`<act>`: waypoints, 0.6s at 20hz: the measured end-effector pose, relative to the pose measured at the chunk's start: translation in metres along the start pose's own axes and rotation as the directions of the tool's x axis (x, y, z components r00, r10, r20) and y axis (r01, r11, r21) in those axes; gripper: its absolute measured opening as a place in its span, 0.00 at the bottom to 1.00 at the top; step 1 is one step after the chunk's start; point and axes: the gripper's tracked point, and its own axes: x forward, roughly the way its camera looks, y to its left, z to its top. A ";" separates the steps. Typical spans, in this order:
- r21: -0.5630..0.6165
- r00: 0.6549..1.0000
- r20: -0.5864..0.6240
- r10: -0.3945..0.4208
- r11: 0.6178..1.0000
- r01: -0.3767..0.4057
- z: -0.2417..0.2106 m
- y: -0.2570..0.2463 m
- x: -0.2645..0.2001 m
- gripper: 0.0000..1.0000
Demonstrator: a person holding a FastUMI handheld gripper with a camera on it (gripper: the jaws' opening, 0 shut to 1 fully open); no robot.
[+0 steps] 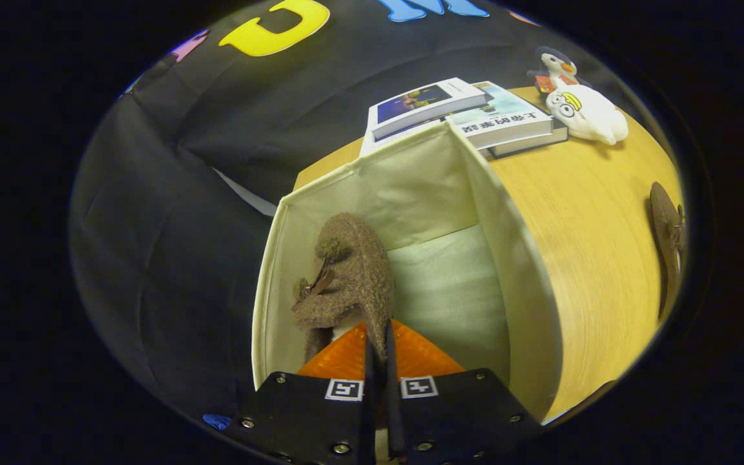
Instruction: Open the storage box then place both shoes into the box .Put the left shoe in first, then the right shoe, with the right side of both shoes facing outward in a uniform manner.
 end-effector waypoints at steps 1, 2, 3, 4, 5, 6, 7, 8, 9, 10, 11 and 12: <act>-0.016 1.000 -0.001 0.026 1.000 -0.026 -0.002 0.005 -0.002 0.33; -0.035 0.999 0.007 0.046 0.998 -0.046 0.000 0.009 -0.006 0.58; -0.054 0.998 0.011 0.067 0.996 -0.066 -0.001 0.014 -0.012 0.83; -0.072 0.997 0.017 0.077 0.995 -0.075 0.000 0.016 -0.018 0.89; -0.095 0.996 0.033 0.085 0.992 -0.082 0.005 0.015 -0.027 0.97; -0.110 0.994 0.049 0.098 0.990 -0.092 0.010 0.015 -0.035 0.97; -0.117 0.991 0.063 0.115 0.987 -0.107 0.015 0.016 -0.044 0.97; -0.118 0.988 0.079 0.133 0.985 -0.123 0.021 0.015 -0.055 0.97; -0.116 0.985 0.099 0.144 0.984 -0.132 0.028 0.014 -0.066 0.97; -0.122 0.982 0.125 0.144 0.984 -0.129 0.038 0.008 -0.079 0.97; -0.131 0.978 0.154 0.142 0.984 -0.123 0.046 0.002 -0.092 0.97; -0.141 0.973 0.184 0.139 0.983 -0.114 0.057 -0.006 -0.105 0.97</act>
